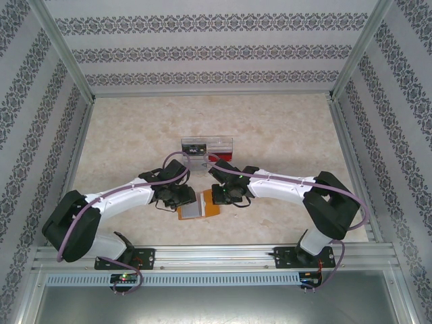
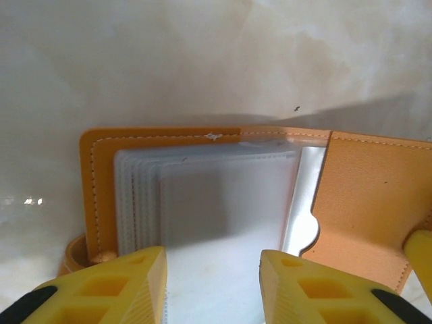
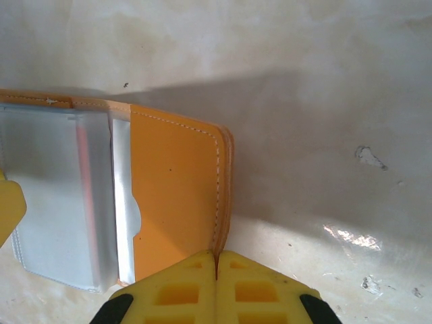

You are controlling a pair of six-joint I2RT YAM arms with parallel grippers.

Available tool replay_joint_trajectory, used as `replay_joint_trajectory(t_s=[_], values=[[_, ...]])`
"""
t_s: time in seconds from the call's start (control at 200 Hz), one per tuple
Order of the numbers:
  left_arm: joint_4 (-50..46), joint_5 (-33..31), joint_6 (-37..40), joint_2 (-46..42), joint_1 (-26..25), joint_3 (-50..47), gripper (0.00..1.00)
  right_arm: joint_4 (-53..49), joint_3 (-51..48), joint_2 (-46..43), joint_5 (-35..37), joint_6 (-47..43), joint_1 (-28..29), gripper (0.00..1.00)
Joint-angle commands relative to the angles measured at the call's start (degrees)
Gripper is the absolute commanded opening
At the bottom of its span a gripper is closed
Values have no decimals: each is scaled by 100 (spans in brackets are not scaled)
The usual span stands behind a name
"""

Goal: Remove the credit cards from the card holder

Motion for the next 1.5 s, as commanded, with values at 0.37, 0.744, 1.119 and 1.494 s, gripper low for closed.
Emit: replay_joint_trajectory(t_s=[0.37,0.744,1.119,1.494], values=[[-36,-14,-95,-16,-58,-179,41,-36,20,94,-64,28,50,5],[612,391,35,-91,-108,-229,39,-12,-23,97,-61,60,53,4],[709,474,162,-98,-230,-47,72,-21,-33,97,-49,67,50,5],[734,606,311,-159,-320,150,85,-21,-29,99,-32,71,27,5]])
